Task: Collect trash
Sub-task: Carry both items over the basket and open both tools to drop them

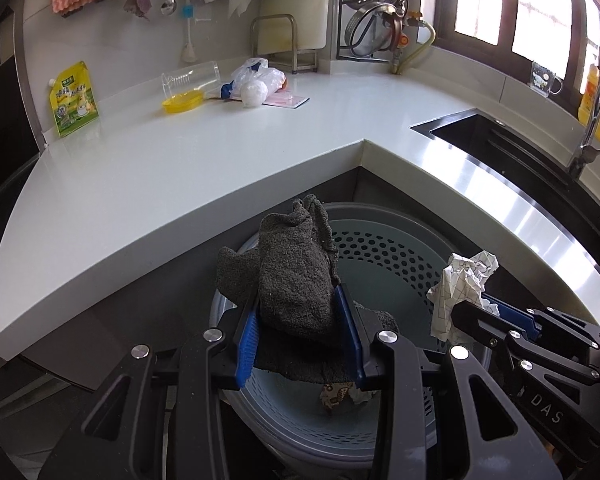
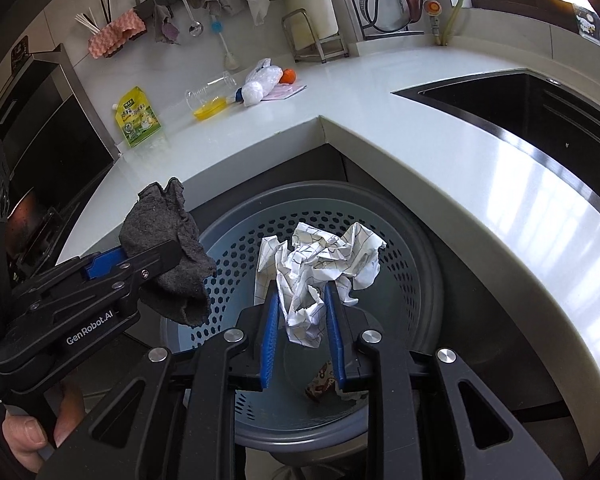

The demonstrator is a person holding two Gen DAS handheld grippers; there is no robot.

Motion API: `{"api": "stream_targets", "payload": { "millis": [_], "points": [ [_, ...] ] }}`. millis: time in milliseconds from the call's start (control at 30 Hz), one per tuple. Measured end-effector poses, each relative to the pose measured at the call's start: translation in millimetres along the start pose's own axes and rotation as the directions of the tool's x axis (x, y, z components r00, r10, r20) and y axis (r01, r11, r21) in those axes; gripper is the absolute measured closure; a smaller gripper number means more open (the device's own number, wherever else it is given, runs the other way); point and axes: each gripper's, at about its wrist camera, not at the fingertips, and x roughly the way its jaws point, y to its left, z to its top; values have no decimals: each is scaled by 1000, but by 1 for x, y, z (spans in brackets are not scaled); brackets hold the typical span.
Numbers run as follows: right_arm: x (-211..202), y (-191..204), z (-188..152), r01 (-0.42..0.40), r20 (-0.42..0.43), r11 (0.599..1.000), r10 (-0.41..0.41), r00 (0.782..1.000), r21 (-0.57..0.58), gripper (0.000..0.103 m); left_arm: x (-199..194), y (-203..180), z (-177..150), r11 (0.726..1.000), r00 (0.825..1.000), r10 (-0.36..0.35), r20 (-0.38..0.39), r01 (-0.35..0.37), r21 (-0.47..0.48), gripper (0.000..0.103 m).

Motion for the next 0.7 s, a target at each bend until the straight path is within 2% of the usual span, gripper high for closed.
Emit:
{"api": "stream_targets", "payload": {
  "millis": [633,700],
  "points": [
    [13,-3,-1,8,-32,1000,-7,999,19,80,12,7,-4,1000,999,-7,-33,6,-19,64],
    [14,-4,0,7,-34,1000,-7,999,23,77,12,8,-5,1000,1000,-6,-31,5,-21,61]
  ]
}}
